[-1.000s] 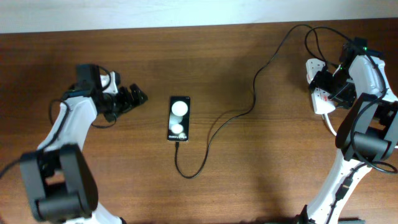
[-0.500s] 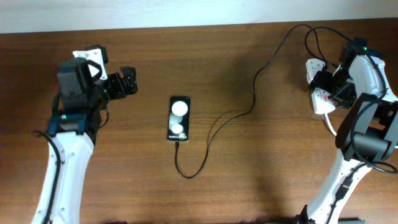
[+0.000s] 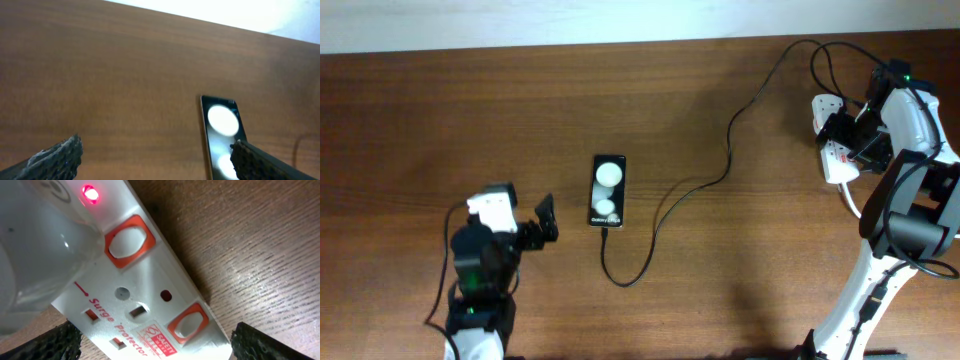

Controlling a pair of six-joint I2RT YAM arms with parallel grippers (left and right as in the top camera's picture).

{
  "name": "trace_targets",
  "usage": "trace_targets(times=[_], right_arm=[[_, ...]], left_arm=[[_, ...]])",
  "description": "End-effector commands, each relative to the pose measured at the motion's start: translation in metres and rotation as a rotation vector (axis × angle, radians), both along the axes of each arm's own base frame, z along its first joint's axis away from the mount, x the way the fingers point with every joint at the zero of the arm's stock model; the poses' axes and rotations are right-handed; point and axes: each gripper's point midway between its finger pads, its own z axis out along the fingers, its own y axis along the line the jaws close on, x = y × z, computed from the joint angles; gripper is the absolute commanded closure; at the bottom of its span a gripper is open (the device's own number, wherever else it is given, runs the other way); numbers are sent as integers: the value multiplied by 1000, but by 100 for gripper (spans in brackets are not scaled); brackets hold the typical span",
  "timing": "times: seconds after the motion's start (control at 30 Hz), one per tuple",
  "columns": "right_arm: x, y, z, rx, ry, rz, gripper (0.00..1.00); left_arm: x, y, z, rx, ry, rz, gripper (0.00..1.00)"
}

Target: Plug charger to phone and switch on socket

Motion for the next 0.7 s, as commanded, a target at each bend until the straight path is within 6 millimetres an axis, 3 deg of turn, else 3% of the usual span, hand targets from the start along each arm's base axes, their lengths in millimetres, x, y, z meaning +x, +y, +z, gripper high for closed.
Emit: trace_targets(times=[0.0,0.13,0.33,0.47,0.67], right_arm=[[3,-5,-1,-15,-3,-8,1],[3,-5,-1,-15,-3,-8,1],[3,-5,-1,-15,-3,-8,1],[3,-5,-1,-15,-3,-8,1],[3,-5,-1,-15,-3,-8,1]], left_arm=[[-21,1,-16,18,-34,6,1],[-39,0,-29,20,-76,6,1],[-50,6,-11,37,-135,43,1],[-64,12,-11,51,-132,80,1],[-66,14,24,54,-285,93,1]])
